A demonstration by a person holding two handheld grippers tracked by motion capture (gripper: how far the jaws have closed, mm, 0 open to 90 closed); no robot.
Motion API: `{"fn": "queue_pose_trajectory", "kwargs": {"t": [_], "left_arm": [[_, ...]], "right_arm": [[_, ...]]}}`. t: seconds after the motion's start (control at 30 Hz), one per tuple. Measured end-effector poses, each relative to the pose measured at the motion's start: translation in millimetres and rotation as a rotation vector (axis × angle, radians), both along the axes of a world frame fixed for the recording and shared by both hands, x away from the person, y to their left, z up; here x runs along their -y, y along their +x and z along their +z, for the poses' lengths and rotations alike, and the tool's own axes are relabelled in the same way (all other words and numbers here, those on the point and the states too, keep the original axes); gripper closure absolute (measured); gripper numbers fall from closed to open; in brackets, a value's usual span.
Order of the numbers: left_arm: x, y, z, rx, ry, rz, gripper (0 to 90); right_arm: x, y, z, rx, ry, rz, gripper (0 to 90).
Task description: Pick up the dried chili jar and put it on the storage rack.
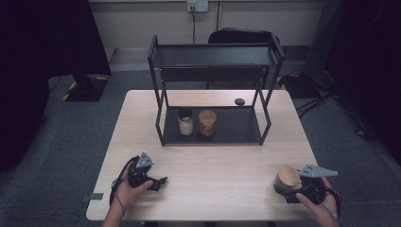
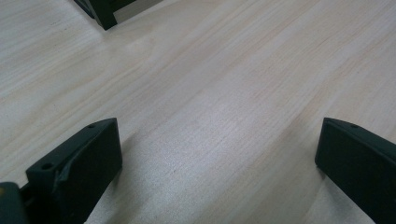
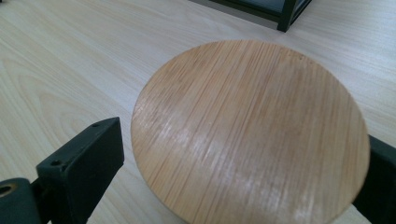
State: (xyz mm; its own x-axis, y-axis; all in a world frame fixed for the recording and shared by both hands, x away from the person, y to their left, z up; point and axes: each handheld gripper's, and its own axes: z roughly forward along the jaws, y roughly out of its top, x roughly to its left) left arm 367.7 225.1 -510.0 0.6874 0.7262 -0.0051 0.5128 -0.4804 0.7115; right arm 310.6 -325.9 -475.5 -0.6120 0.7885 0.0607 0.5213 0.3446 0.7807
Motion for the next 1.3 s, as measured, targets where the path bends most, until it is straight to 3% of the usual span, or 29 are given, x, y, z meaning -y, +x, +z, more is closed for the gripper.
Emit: {"fn": "queue_pose_trajectory", "kwargs": {"t": [0.67, 1.3], "left_arm": [[0.0, 0.0, 0.0, 0.000, -0.001, 0.000, 0.1], [0.0, 0.0, 0.0, 0.000, 0.000, 0.000, 0.1]], "right_arm": [[0.2, 0.3, -8.2, -0.003, 0.003, -0.018, 3.8], [1.3, 4.2, -11.8, 0.017, -0.022, -0.021, 21.3]]}}
